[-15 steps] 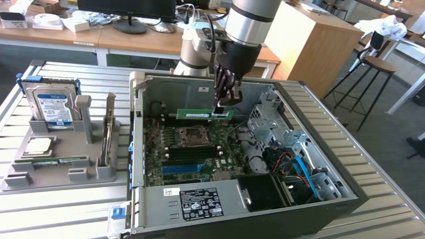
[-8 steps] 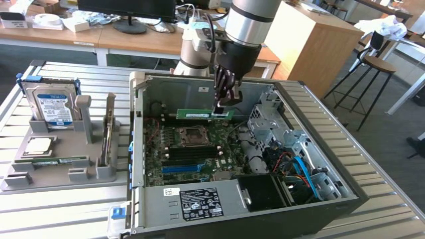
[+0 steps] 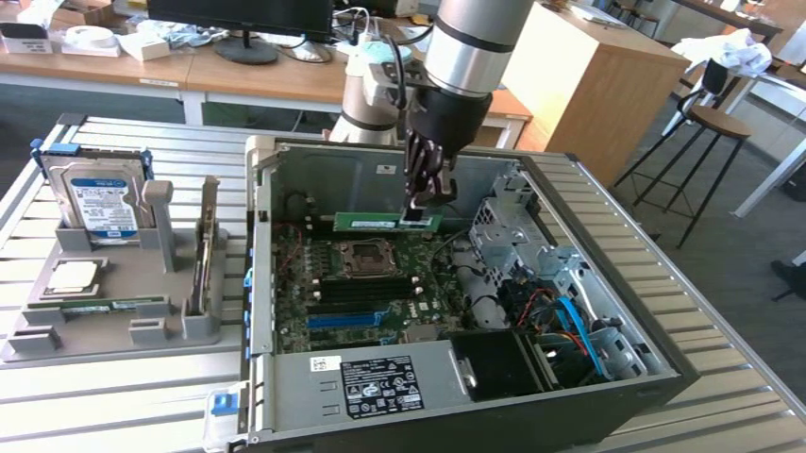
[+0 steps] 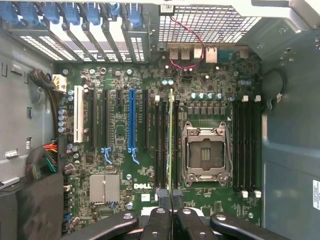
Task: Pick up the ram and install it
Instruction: 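Insert the ram into the slot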
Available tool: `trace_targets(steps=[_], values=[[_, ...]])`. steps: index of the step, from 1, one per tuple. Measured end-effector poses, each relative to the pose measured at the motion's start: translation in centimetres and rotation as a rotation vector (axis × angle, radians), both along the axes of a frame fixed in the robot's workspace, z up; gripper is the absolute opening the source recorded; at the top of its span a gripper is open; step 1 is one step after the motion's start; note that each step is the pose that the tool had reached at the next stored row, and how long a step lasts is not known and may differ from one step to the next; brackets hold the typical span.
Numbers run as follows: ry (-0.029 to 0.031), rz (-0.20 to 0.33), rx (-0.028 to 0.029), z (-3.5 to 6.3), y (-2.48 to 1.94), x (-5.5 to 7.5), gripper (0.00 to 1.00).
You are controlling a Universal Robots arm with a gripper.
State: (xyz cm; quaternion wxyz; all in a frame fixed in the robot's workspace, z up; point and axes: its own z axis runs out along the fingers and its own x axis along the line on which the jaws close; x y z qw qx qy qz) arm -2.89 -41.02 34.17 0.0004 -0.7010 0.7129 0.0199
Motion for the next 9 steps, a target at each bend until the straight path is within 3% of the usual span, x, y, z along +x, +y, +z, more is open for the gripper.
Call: trace_targets(steps=[9], values=[[0.0000, 0.000, 0.0000, -1.40, 0.00, 0.0, 0.11]])
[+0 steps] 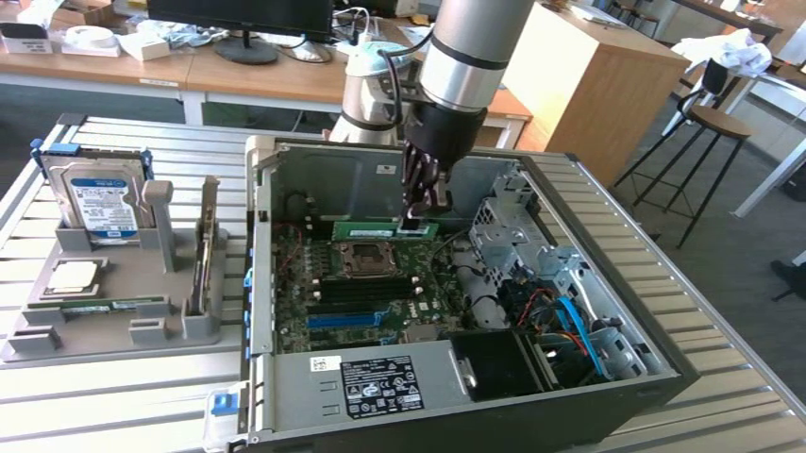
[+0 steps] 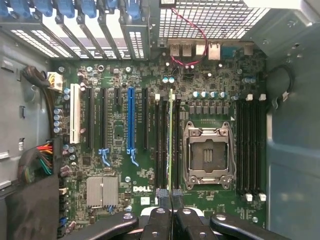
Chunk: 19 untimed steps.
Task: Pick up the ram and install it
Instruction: 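Insert the ram into the slot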
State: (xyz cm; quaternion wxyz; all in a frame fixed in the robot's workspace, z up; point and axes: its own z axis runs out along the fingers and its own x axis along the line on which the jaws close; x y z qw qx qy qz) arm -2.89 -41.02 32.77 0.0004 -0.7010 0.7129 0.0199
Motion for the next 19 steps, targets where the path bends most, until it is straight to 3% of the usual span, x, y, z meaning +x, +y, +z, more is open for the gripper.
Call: trace_targets(steps=[19], values=[[0.0000, 0.000, 0.0000, -2.79, 0.00, 0.0, 0.11]])
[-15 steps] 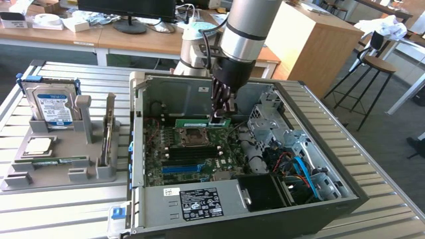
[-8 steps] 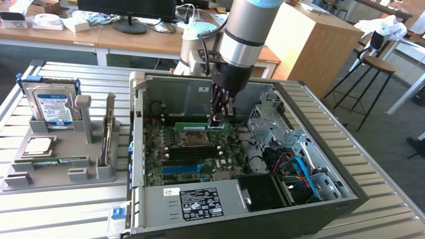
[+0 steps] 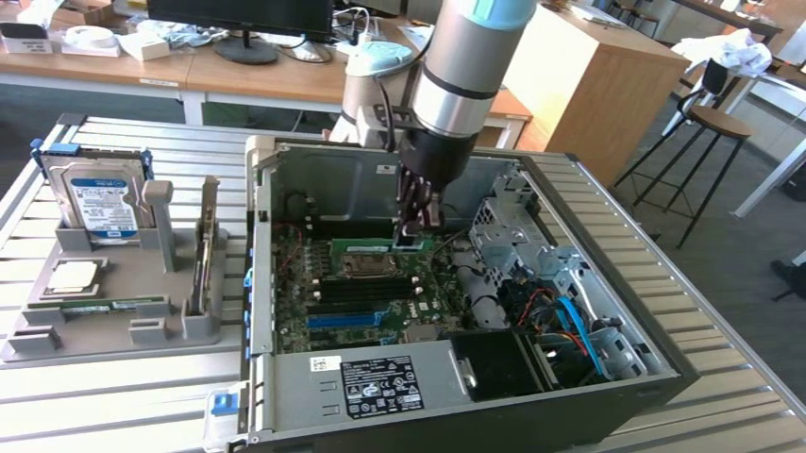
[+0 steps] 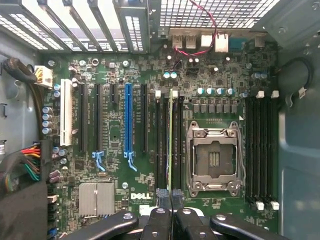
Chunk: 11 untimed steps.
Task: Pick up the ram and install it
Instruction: 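Insert the ram into the slot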
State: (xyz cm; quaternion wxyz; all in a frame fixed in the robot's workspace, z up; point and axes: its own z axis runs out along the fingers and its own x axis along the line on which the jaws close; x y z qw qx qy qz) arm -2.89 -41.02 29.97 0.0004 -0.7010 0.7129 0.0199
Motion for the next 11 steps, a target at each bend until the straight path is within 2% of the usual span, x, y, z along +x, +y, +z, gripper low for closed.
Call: trace_targets(steps=[4, 11], values=[[0.0000, 0.000, 0.0000, -0.50, 0.00, 0.00, 0.11], [0.0000, 0.000, -0.0001, -0.51, 0.00, 0.00, 0.11]])
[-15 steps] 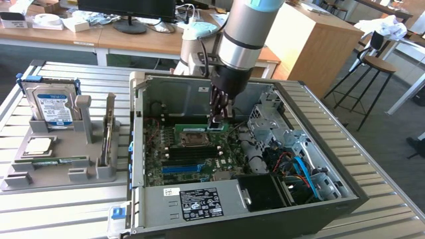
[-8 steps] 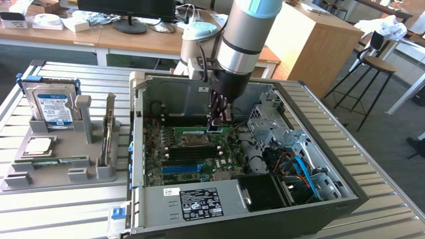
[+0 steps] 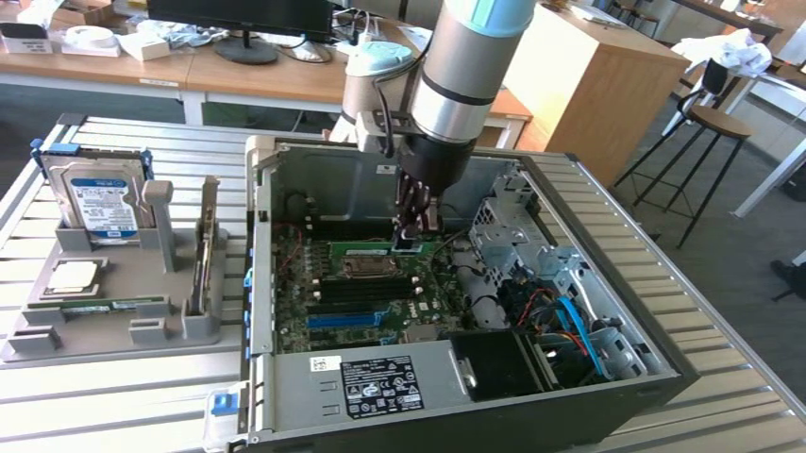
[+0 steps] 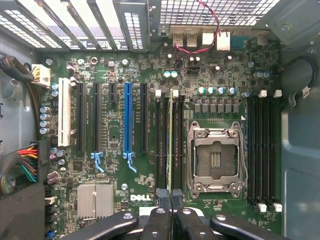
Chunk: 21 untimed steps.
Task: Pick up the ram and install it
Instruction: 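Insert the ram into the slot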
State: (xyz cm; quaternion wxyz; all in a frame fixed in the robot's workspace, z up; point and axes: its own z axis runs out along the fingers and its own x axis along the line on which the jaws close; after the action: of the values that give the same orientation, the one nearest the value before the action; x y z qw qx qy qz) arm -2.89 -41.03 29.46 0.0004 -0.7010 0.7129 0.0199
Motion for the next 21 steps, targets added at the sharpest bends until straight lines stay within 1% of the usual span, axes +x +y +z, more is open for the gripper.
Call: trace_targets(steps=[6, 8, 18, 21], values=[[0.0000, 0.000, 0.0001, 0.00, 0.00, 0.0, 0.11], [0.0000, 0.000, 0.0003, -0.01, -0.07, 0.0, 0.11], [0.0000, 0.000, 0.0000, 0.00, -1.22, 0.0, 0.11], [0.0000, 0.000, 0.0001, 0.00, -1.28, 0.0, 0.11]])
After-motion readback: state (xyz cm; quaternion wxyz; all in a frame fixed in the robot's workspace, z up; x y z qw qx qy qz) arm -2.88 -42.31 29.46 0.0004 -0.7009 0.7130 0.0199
